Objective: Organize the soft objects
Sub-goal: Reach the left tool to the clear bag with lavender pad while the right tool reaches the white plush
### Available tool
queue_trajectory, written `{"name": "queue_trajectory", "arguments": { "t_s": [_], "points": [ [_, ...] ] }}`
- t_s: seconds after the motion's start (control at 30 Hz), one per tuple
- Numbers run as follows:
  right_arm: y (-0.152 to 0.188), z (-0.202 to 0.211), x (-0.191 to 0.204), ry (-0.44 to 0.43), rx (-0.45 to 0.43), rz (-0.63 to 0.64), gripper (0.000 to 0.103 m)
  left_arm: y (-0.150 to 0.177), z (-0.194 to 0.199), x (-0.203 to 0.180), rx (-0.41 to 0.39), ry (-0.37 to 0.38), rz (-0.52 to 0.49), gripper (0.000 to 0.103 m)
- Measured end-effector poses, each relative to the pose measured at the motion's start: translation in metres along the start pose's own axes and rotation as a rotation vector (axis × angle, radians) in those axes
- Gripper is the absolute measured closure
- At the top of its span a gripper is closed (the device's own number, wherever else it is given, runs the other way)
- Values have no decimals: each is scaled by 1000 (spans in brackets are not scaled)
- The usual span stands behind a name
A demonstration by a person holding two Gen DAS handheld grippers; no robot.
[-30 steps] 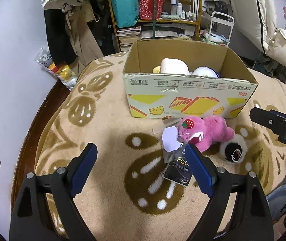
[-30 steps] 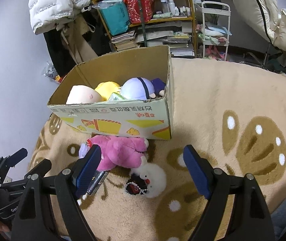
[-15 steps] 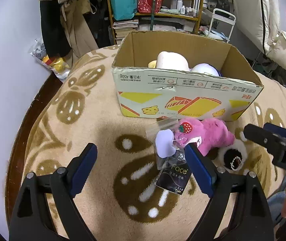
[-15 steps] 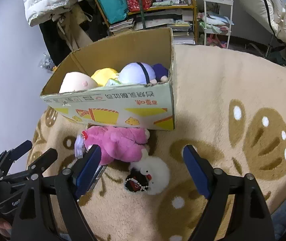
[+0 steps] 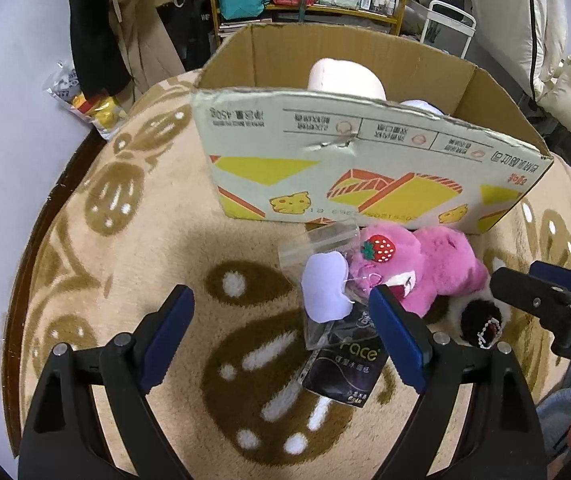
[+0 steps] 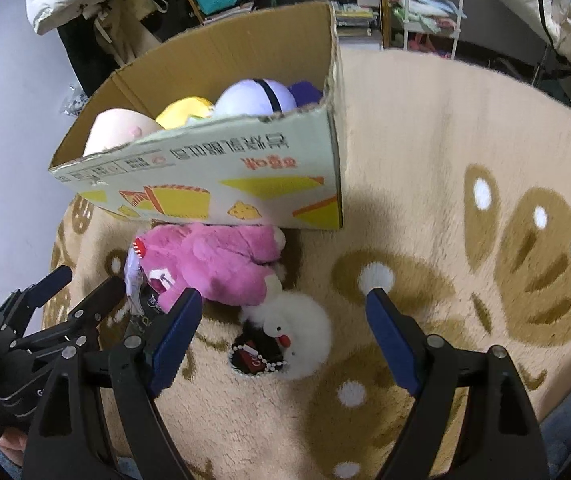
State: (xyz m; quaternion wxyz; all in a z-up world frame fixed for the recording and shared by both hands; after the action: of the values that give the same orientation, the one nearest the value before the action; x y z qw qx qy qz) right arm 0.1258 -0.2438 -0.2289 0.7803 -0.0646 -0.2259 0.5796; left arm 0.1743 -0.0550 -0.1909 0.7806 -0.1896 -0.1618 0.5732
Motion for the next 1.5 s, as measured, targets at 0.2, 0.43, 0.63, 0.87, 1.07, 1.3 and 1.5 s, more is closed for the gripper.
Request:
{"name": "queue_trajectory", "arguments": {
  "t_s": [0.2,0.43,0.63,0.87,1.07,1.3,1.5],
  "points": [
    [2,-13,-4,-15,46,-33,15,1,-10,-6,11,4,-30,15],
    [5,-23,-3,0,70,-33,15,3,-19,-9,29,-5,-47,15],
    [6,-32,-3,6,96,-33,15,5,-26,-6,50,5,-36,15],
    [8,-43,-3,16,124,-32,15,8,-38,-1,79,80,18,23],
    [15,-57,10,23,148,-24,15,11,-50,6,108,195,101,37],
    [26,-70,21,37,163,-7,15,10,-50,2,91,215,69,57],
    [36,-71,18,47,170,6,18,12,-47,2,84,203,72,59]
  ]
}}
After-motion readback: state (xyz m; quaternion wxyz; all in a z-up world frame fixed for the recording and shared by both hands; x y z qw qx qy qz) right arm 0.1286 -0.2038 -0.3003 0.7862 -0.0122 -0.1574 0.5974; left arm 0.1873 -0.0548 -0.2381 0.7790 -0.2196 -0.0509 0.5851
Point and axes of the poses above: each gripper's, at about its wrist camera, not at the fingertips, and z roughly against the way its jaws point, x to its left, y to its underside, the point moved 7 cm from there along -z, roughly the way its jaws point, and after that the axes turned 5 degrees about -z, right-handed, at the moved point
